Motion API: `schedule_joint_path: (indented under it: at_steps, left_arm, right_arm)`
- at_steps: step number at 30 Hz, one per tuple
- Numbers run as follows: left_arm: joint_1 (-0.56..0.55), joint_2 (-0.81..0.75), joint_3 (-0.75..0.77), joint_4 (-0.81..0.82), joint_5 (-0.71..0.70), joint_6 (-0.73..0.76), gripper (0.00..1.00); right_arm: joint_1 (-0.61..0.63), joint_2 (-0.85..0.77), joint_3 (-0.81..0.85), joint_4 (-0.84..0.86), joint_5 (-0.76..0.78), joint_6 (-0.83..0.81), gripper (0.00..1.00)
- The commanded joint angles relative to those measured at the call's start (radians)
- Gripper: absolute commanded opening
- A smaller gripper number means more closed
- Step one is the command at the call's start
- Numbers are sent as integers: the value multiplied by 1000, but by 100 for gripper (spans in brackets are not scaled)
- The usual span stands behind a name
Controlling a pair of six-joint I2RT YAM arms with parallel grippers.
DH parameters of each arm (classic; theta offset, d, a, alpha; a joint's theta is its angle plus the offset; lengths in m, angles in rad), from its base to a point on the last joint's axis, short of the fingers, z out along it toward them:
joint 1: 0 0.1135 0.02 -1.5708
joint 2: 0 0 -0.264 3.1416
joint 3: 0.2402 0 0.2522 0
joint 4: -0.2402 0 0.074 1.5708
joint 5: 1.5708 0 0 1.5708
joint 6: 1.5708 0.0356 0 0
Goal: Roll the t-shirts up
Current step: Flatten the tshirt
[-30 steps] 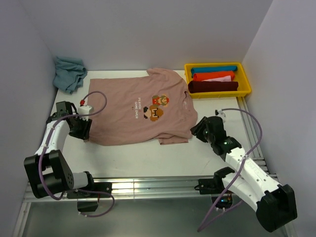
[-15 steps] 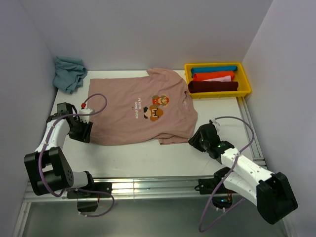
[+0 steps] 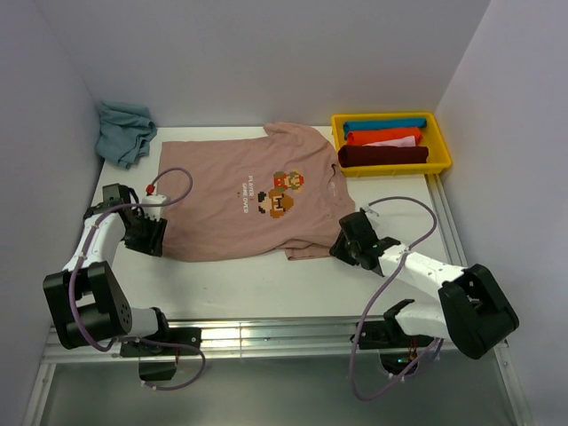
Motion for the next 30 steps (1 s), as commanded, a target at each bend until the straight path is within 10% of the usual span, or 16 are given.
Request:
schedule_joint_path:
  at_steps: [1, 6, 30]
  left_arm:
    - [3, -11, 27, -10, 23, 12, 48]
    - [4, -25, 27, -19, 3, 18, 48]
    - [6, -31, 30, -50, 18, 0, 38]
  right_arm:
    - [15, 29, 44, 20, 44, -8, 36]
    - [56, -25, 56, -64, 88, 14, 7]
    - [249, -490, 13, -344, 68, 170, 0]
